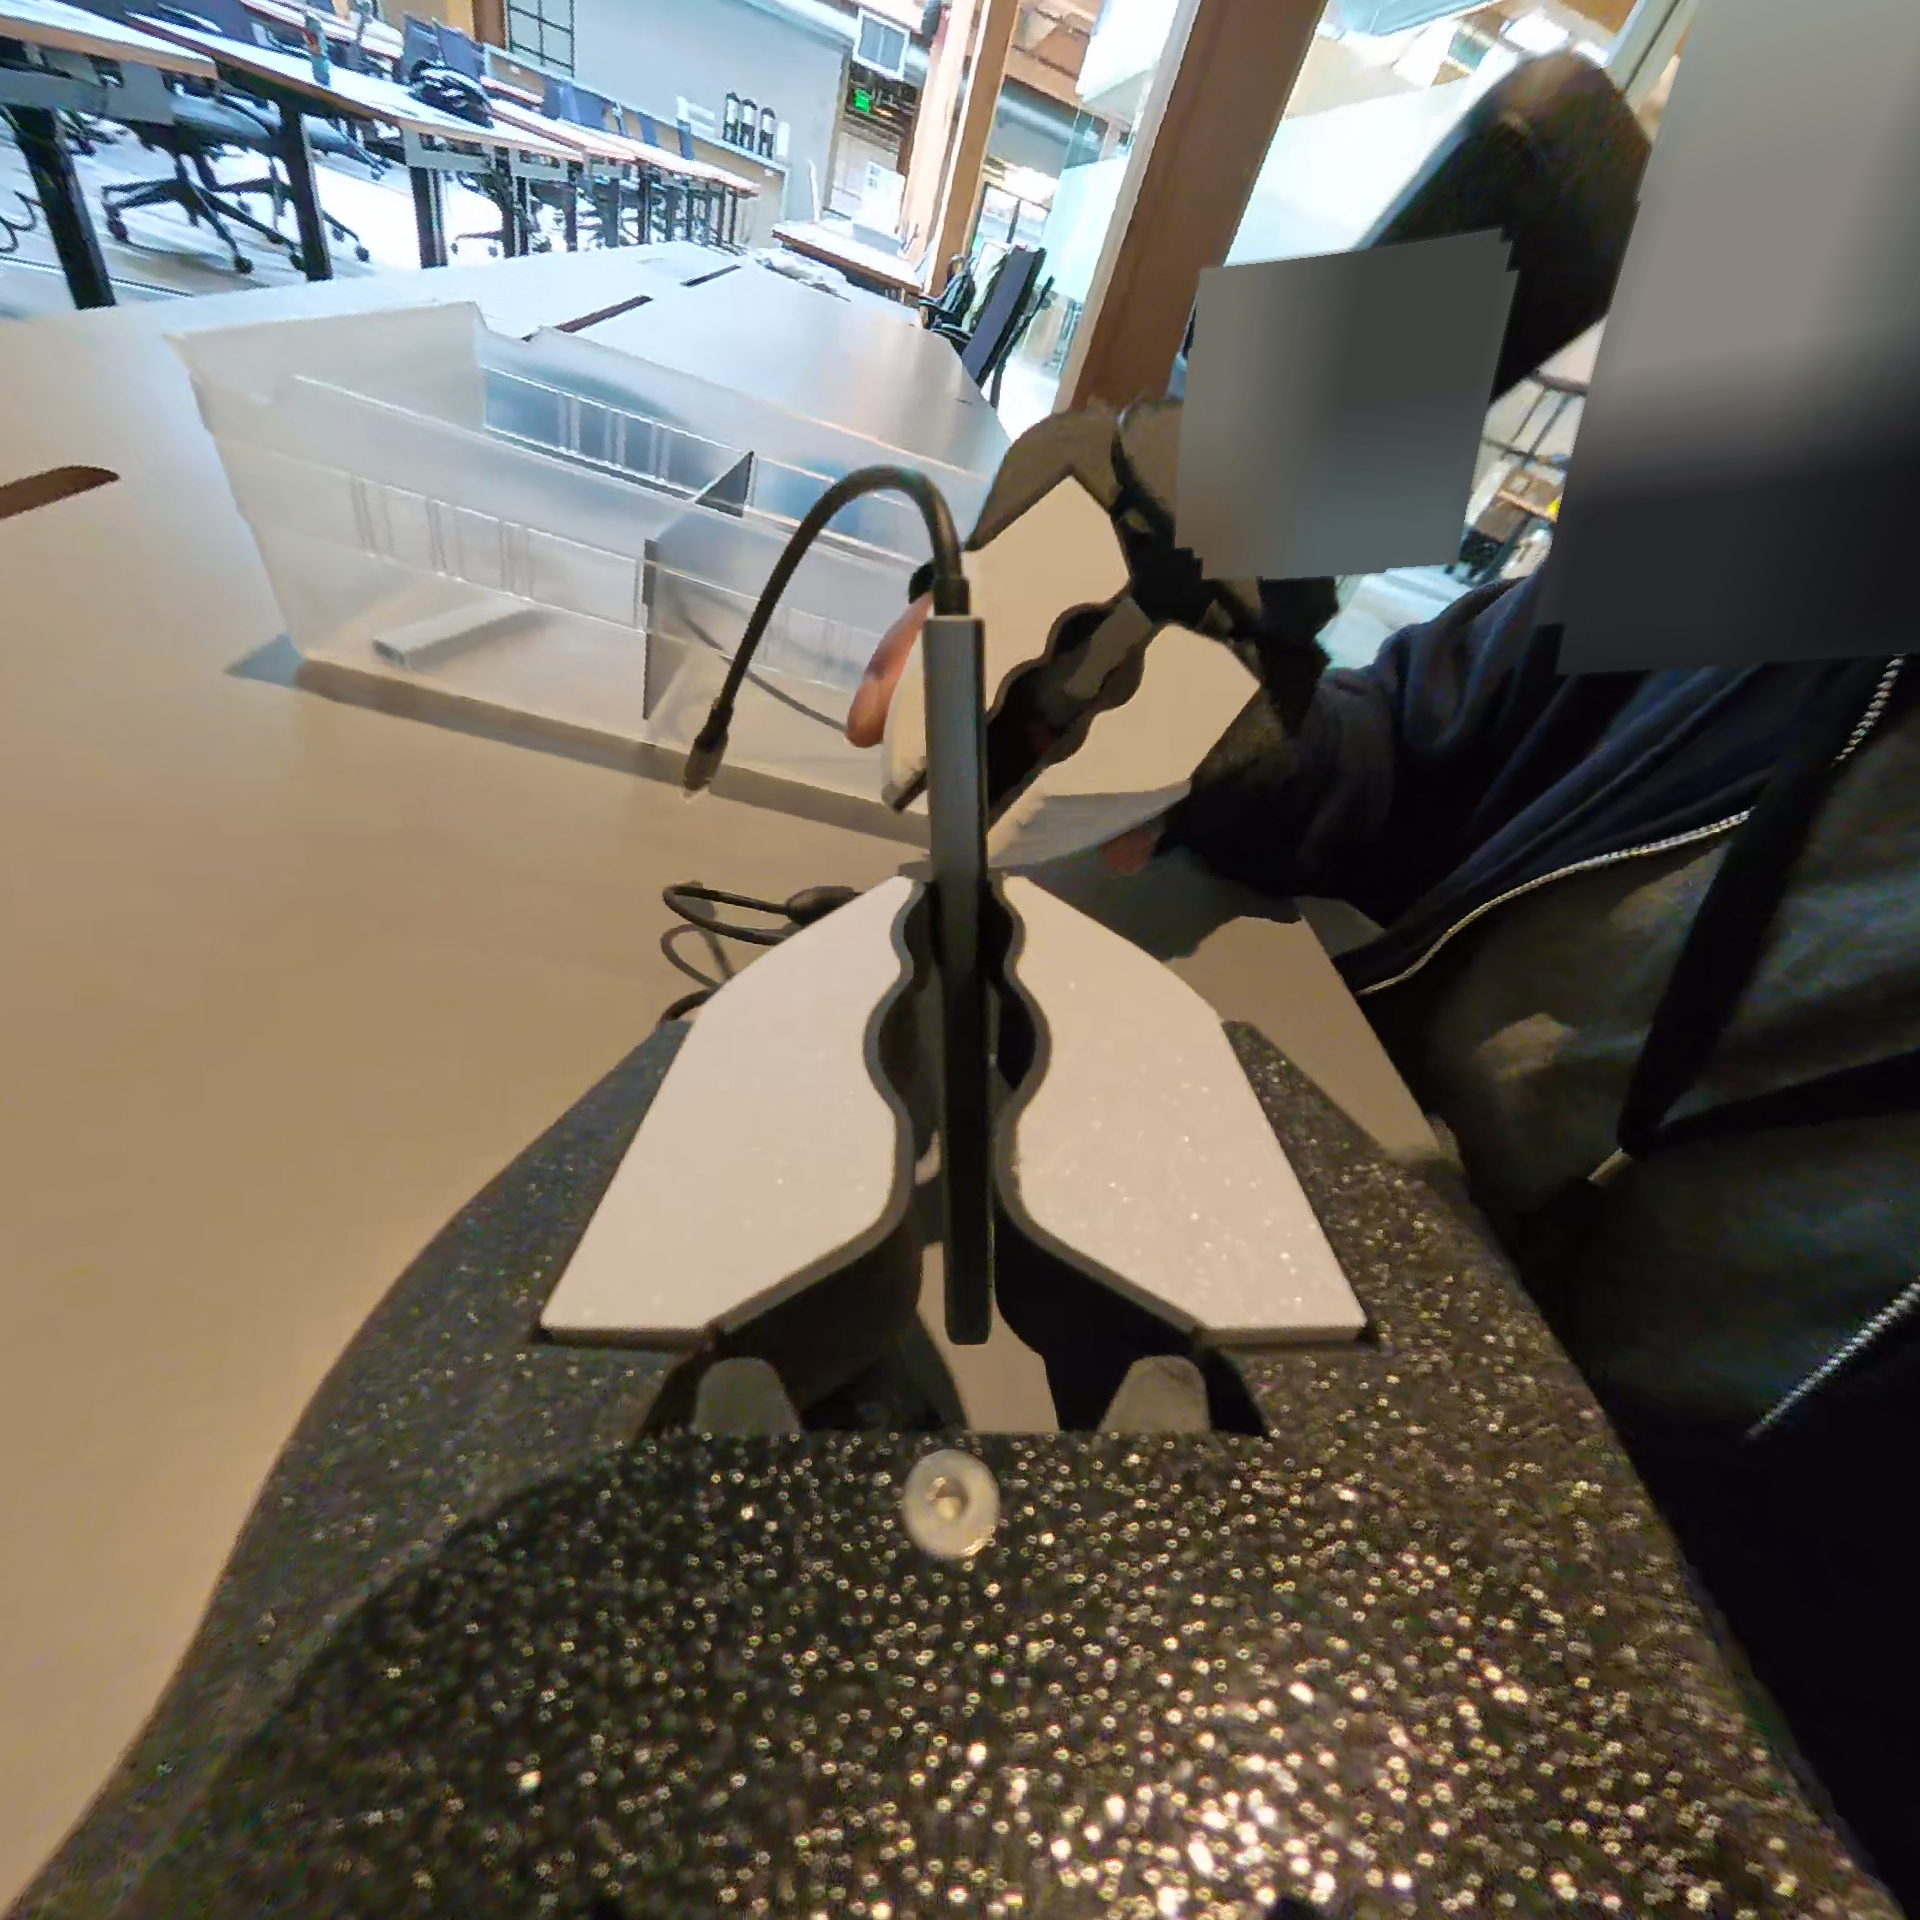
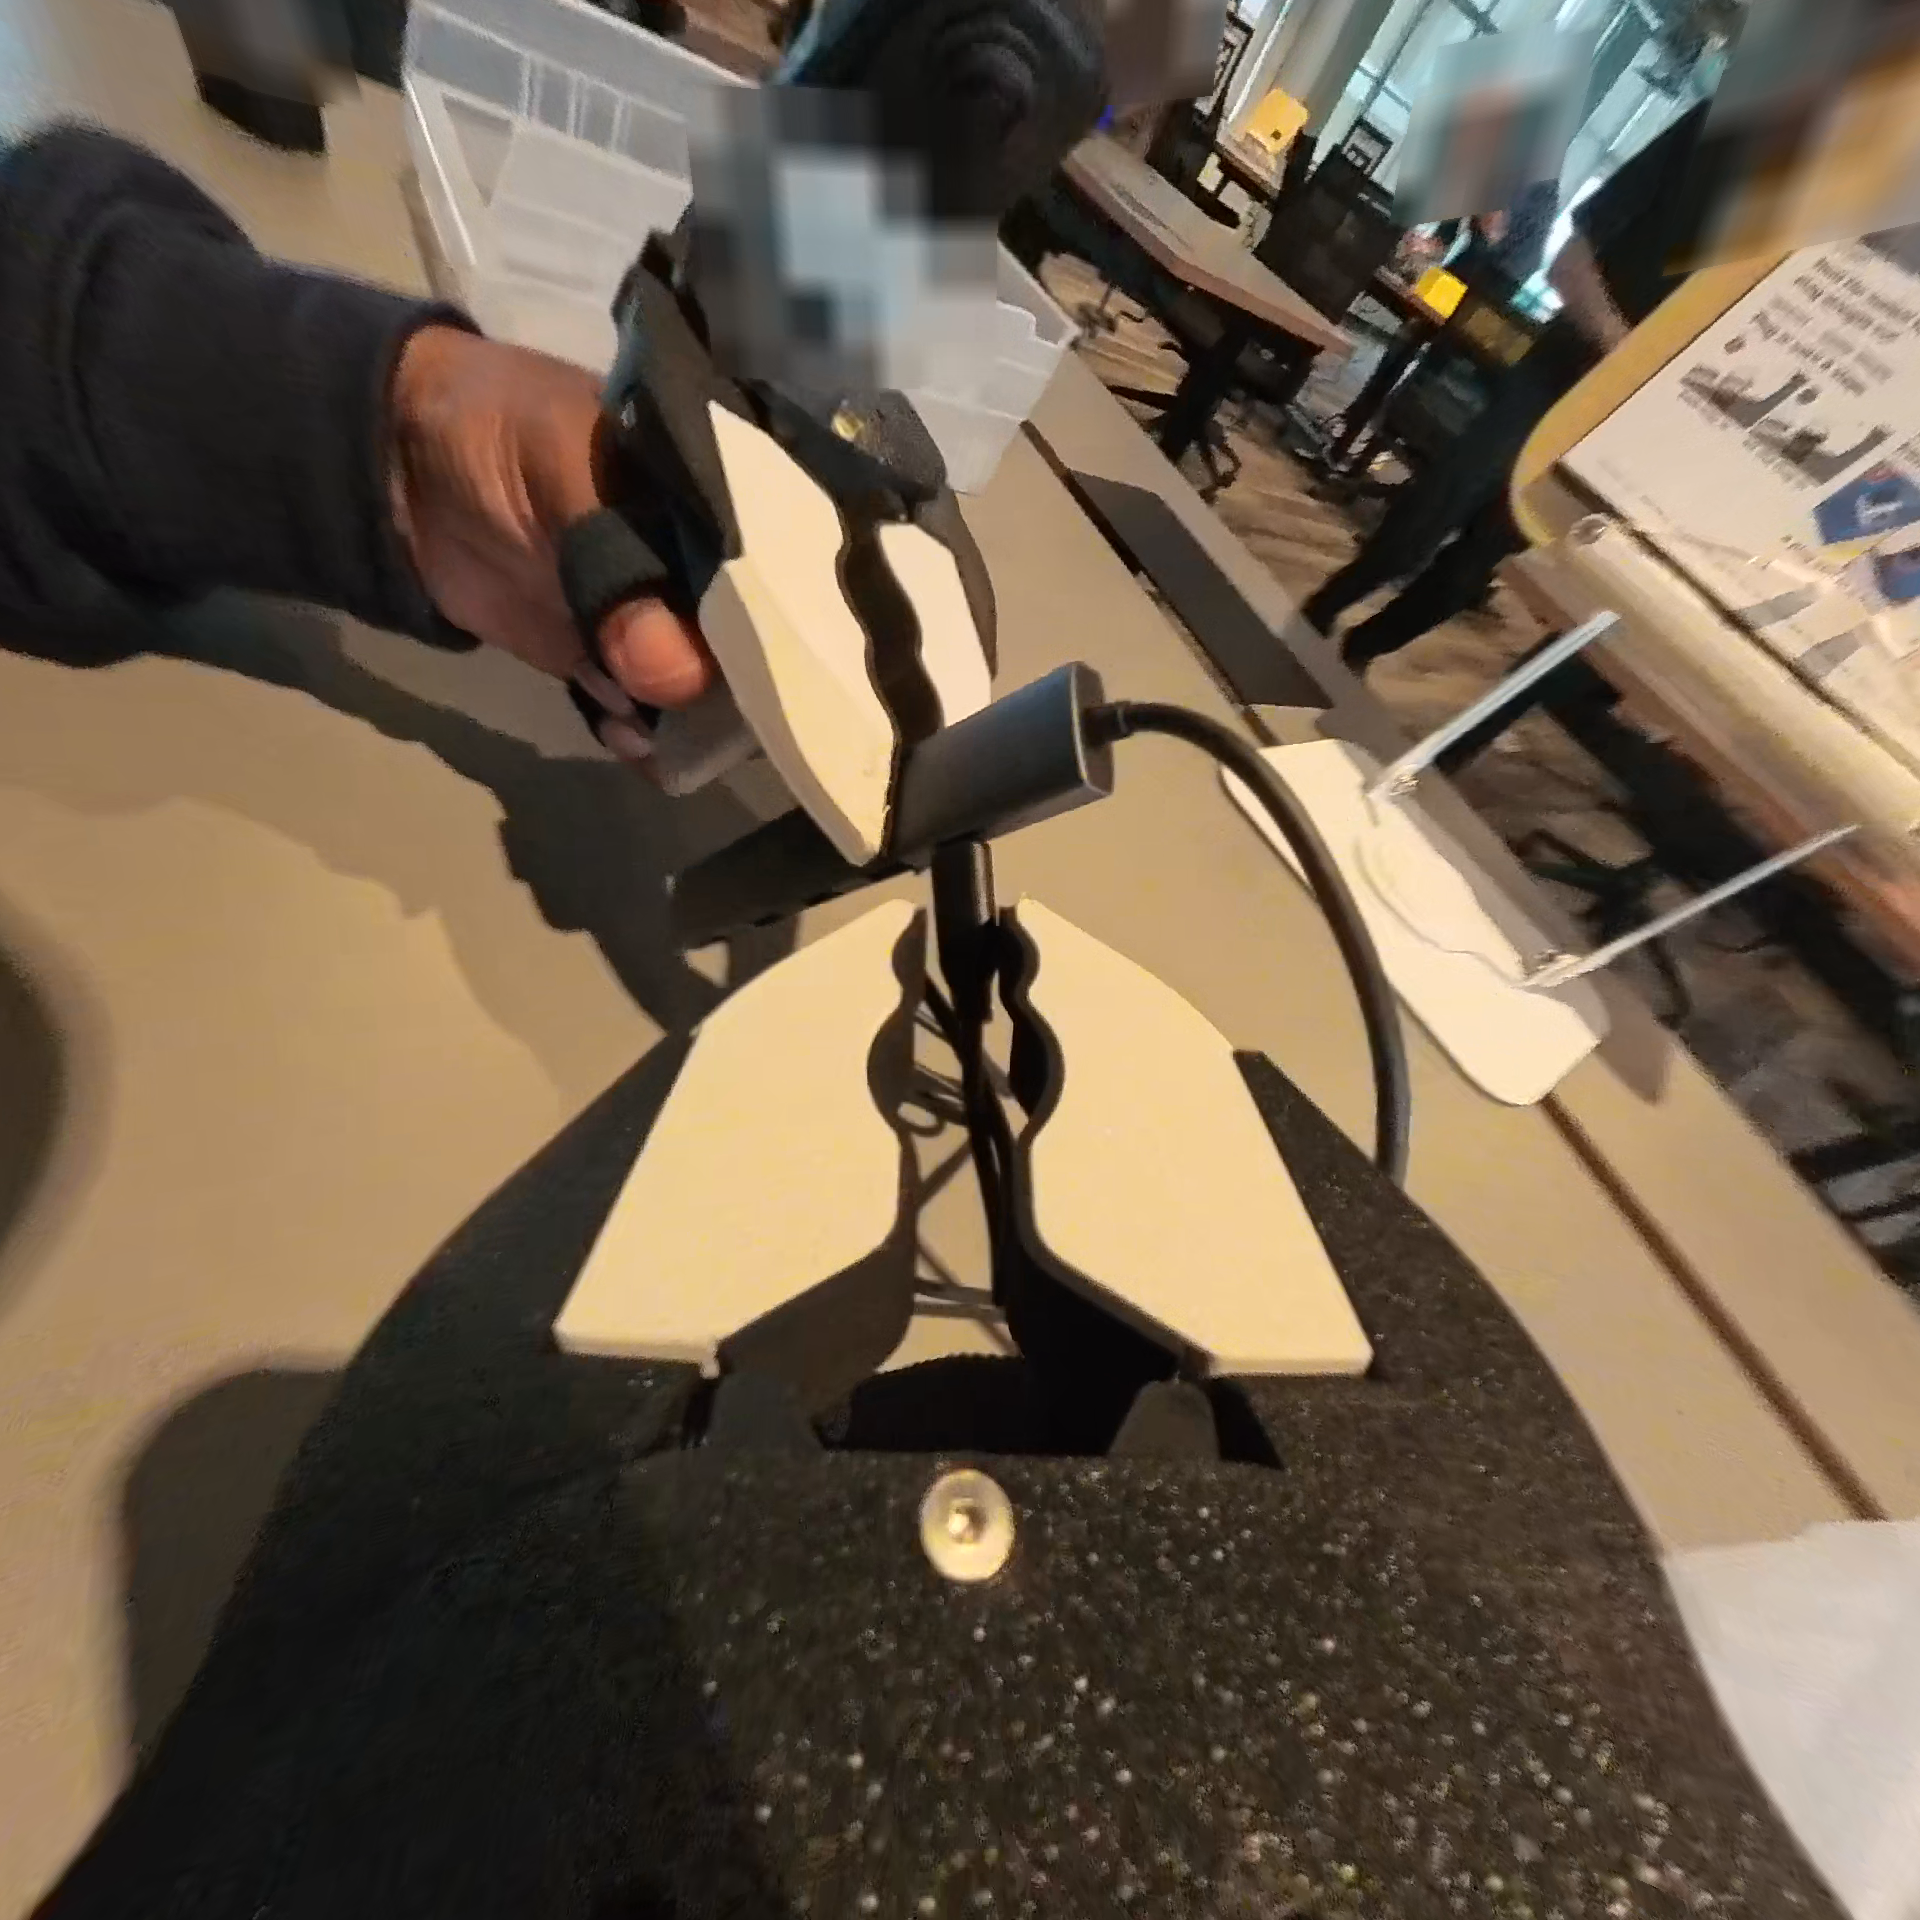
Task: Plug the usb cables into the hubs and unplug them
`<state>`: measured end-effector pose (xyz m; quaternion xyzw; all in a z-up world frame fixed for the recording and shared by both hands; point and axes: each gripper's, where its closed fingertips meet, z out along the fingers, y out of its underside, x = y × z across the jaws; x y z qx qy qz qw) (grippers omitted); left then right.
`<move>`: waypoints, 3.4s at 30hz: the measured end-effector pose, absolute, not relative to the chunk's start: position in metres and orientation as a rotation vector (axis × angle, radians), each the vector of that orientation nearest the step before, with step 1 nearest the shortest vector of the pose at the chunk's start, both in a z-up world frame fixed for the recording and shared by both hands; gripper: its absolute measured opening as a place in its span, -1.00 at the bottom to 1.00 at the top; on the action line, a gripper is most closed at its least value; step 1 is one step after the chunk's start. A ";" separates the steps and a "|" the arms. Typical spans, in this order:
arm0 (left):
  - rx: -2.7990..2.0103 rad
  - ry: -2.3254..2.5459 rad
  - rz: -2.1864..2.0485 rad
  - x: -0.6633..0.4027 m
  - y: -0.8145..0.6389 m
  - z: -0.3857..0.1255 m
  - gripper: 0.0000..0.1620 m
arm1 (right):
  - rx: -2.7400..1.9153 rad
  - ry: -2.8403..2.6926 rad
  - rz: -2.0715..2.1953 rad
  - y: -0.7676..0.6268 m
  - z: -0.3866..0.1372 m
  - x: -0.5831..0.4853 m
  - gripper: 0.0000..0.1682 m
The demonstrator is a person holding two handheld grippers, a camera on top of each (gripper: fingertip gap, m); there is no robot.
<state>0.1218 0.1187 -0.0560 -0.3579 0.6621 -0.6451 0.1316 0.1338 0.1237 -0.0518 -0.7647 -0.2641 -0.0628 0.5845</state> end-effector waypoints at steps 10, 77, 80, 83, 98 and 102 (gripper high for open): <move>-0.636 1.963 -1.604 0.111 0.107 -0.055 -0.88 | -1.793 -0.620 0.139 0.112 -0.045 0.112 -0.89; -1.288 1.356 -2.098 0.116 0.197 -0.037 -0.88 | -1.167 -0.188 -0.049 -0.056 0.208 0.259 -0.93; -1.290 1.352 -2.099 0.116 0.198 -0.037 -0.88 | -1.136 -0.228 -0.156 -0.068 0.247 0.264 -0.93; -1.288 1.357 -2.085 0.116 0.198 -0.036 -0.88 | -1.112 -0.243 -0.241 -0.074 0.277 0.271 -0.93; -1.273 1.406 -2.069 0.115 0.189 -0.034 -0.88 | -1.122 -0.217 -0.516 -0.063 0.328 0.311 -0.93; -1.272 1.403 -2.078 0.115 0.189 -0.034 -0.88 | -1.163 -0.174 -0.525 -0.061 0.304 0.326 -0.93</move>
